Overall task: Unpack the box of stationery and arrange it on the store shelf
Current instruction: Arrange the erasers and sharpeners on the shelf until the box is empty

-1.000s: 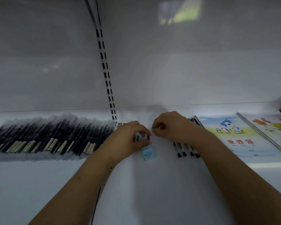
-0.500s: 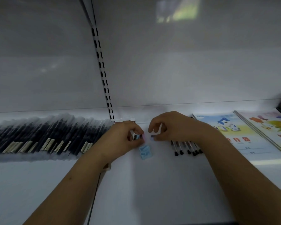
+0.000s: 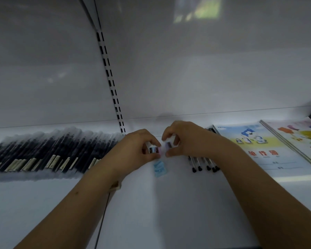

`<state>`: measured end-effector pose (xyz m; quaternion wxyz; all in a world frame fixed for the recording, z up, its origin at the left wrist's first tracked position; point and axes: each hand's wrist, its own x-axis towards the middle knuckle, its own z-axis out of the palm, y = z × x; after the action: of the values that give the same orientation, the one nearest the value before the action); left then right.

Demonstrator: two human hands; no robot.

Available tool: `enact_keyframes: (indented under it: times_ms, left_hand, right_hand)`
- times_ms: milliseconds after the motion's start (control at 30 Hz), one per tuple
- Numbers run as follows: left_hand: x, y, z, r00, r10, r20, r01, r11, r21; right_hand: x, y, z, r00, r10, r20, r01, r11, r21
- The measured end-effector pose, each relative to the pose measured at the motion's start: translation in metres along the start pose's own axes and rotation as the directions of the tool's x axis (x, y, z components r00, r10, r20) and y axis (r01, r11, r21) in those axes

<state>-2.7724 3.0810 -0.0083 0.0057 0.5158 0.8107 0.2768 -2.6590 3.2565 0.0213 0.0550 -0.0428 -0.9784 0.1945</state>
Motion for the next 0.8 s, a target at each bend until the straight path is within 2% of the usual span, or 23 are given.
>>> enact_keyframes:
  times_ms: [167,233,400,500,567,633,700,733,800]
  left_hand:
    - [0.018,0.000,0.004,0.996,0.090,-0.020,-0.089,0.996,0.026]
    - [0.030,-0.003,0.006,0.994,0.109,-0.030,-0.107,0.993,0.049]
    - [0.050,-0.003,0.006,0.995,0.096,-0.014,-0.093,0.985,0.148]
    - [0.042,-0.002,-0.008,0.997,0.056,-0.057,-0.051,0.995,0.089]
    - [0.025,0.003,-0.024,1.000,0.014,0.009,-0.015,0.998,0.056]
    - [-0.002,0.008,-0.039,0.987,-0.032,0.158,0.023,0.998,0.056]
    - [-0.034,0.009,-0.051,0.969,-0.077,0.236,0.055,0.993,0.101]
    - [-0.047,0.008,-0.055,0.959,-0.105,0.262,0.072,0.989,0.133]
    - [-0.065,0.005,-0.059,0.933,-0.156,0.323,0.105,0.980,0.172]
  right_hand:
    - [0.013,-0.003,0.012,0.996,0.013,-0.085,-0.020,0.996,-0.085]
    - [0.019,0.000,0.015,0.988,0.017,-0.151,-0.028,0.997,-0.067]
    - [0.033,0.015,0.024,0.963,0.049,-0.265,-0.056,0.998,-0.021]
    - [0.030,0.017,0.015,0.949,0.006,-0.317,-0.016,0.999,-0.029]
    - [0.016,0.012,-0.001,0.969,-0.043,-0.243,0.045,0.999,0.001]
    - [-0.003,-0.005,-0.012,0.999,-0.051,-0.012,0.051,0.994,0.098]
    - [-0.013,-0.020,-0.009,0.978,-0.047,0.204,0.046,0.999,0.012]
    - [-0.013,-0.025,-0.002,0.966,-0.052,0.253,0.066,0.997,-0.047]
    - [-0.010,-0.033,0.010,0.961,-0.107,0.255,0.123,0.991,-0.050]
